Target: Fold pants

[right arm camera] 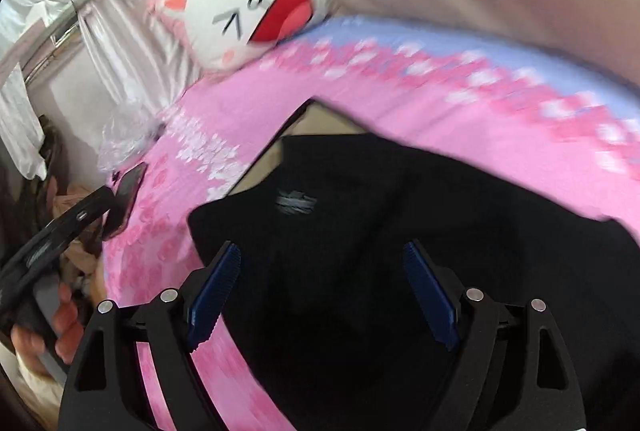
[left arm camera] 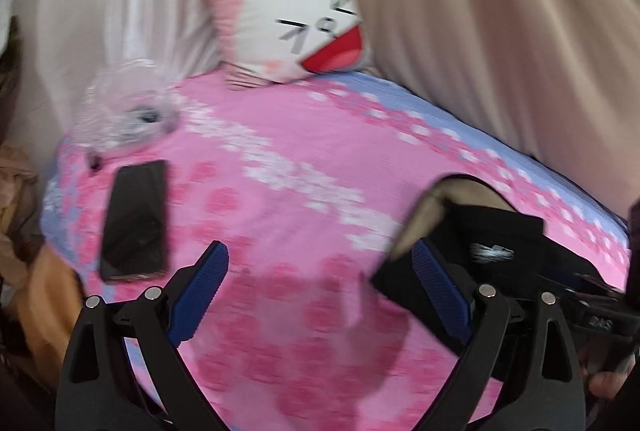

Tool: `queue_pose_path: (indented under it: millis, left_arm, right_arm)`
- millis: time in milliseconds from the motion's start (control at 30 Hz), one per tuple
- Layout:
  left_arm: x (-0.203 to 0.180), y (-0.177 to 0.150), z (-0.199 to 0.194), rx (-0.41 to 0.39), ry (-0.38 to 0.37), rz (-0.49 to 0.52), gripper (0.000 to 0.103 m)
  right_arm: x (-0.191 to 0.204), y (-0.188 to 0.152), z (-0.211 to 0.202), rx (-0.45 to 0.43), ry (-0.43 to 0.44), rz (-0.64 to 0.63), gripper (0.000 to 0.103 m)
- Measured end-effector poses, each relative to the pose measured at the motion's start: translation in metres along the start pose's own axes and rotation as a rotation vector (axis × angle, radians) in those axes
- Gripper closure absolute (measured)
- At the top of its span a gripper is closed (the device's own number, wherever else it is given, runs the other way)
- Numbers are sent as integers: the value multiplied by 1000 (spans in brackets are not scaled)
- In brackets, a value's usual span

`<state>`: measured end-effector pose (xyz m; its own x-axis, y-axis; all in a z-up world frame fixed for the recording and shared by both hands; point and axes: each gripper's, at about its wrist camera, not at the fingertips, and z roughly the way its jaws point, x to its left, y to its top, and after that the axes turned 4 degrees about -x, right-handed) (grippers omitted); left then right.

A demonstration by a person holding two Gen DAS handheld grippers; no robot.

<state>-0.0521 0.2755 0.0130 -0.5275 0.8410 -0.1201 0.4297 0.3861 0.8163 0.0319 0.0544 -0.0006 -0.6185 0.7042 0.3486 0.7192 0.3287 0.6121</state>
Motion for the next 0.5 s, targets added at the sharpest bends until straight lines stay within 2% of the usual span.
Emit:
queue_pose_path:
  millis: [33,67,100,167,233,367,500]
  left_arm:
    - [8,1,0,-6,9,-11,12]
    - [15,1,0,-12,17,-21,12]
    - [24,2,0,-15,29,-34,12]
    - [34,2,-1,-19,34,-46,12]
    - [40,2,1,-16,36,-62,12]
    - [44,0,8,1,6,-80,12]
    - [41,-1,8,-2,-21,-73,12]
  right_arm:
    - [17,1,4,13,46,-42,24]
    - [46,-1,4,11,95,-143,25]
    - [62,-3,1,-9,96,-205,26]
    - [75,-5,-6,-53,6,-266,25]
    - [73,-3,-2,-51,-110,-292,22]
    - [79,-8,32,65,-156,-331,22]
    - [99,-21,73,99,-248,-446,25]
